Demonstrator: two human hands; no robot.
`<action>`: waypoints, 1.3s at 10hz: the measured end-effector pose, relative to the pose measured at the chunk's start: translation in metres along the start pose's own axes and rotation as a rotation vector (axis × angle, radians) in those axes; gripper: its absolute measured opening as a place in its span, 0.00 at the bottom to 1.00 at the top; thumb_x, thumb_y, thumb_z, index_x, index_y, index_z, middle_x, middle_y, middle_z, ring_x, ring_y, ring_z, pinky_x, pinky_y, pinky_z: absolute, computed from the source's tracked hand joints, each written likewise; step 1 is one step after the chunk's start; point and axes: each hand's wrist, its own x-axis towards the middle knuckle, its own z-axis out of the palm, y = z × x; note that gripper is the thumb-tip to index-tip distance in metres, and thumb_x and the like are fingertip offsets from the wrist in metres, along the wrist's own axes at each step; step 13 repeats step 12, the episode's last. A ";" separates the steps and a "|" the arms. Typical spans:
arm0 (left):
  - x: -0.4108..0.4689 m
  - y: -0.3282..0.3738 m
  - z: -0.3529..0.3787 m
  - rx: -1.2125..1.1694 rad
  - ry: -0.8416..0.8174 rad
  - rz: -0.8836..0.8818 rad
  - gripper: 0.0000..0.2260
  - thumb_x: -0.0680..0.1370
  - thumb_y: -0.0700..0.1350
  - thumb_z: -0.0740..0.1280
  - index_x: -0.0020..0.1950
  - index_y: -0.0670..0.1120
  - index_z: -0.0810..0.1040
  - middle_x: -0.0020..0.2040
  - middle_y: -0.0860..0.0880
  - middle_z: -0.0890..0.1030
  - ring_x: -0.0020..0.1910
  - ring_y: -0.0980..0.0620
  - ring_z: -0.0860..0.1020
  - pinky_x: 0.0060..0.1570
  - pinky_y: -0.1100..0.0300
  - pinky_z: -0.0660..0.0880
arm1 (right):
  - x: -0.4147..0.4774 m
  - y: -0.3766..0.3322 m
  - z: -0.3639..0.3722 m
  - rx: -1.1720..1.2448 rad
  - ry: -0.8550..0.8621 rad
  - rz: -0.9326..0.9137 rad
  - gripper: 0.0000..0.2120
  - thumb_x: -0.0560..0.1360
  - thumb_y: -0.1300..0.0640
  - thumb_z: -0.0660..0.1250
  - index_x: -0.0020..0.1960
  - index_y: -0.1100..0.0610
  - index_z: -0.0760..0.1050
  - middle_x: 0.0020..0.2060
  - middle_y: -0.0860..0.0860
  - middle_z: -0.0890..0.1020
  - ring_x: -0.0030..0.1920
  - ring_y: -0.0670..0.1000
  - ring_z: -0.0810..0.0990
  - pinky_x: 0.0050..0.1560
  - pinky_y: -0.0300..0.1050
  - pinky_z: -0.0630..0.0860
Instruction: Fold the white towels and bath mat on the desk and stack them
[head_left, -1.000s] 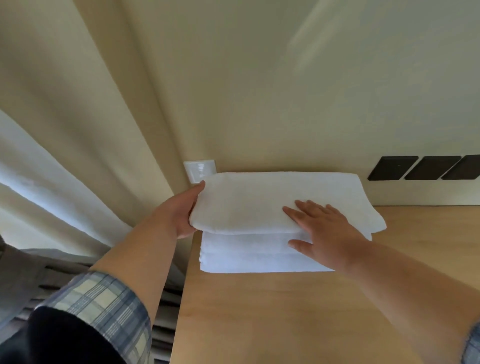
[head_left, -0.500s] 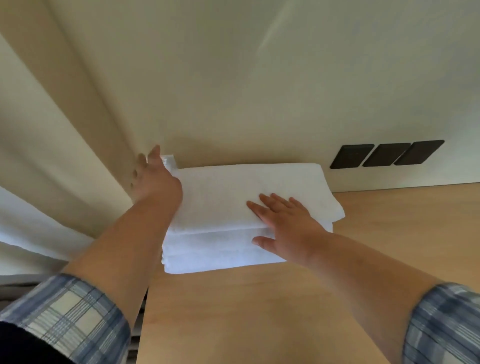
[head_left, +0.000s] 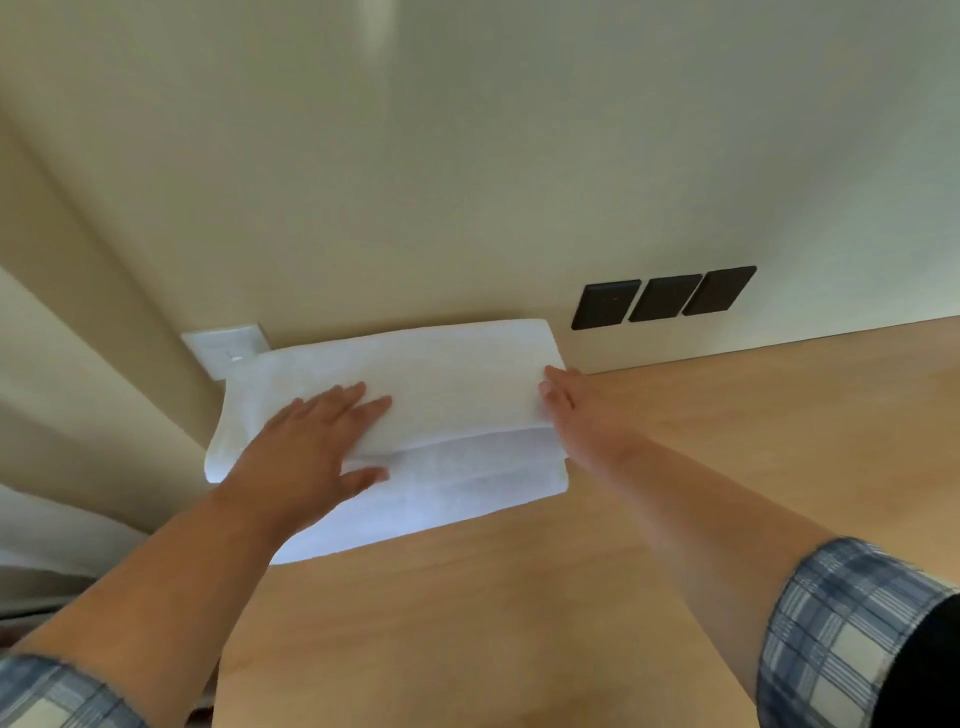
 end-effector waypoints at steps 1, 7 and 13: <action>-0.013 -0.021 -0.002 0.030 0.059 -0.022 0.29 0.81 0.55 0.63 0.81 0.61 0.56 0.81 0.53 0.60 0.78 0.50 0.60 0.76 0.46 0.58 | 0.001 -0.003 -0.009 0.116 0.017 0.064 0.23 0.84 0.46 0.54 0.78 0.45 0.61 0.75 0.49 0.67 0.72 0.55 0.68 0.61 0.45 0.66; 0.015 0.052 -0.003 0.074 0.036 -0.002 0.32 0.82 0.64 0.52 0.82 0.59 0.43 0.83 0.55 0.46 0.81 0.53 0.45 0.79 0.52 0.48 | -0.001 -0.070 0.039 -0.559 -0.113 -0.405 0.28 0.84 0.43 0.46 0.82 0.49 0.49 0.82 0.49 0.47 0.81 0.50 0.42 0.79 0.57 0.41; -0.008 0.110 0.019 0.193 -0.061 -0.287 0.38 0.83 0.63 0.51 0.74 0.53 0.23 0.81 0.44 0.34 0.80 0.40 0.38 0.76 0.38 0.49 | -0.028 0.003 -0.009 0.069 -0.145 0.042 0.36 0.81 0.41 0.59 0.82 0.45 0.45 0.79 0.48 0.60 0.76 0.53 0.64 0.73 0.51 0.64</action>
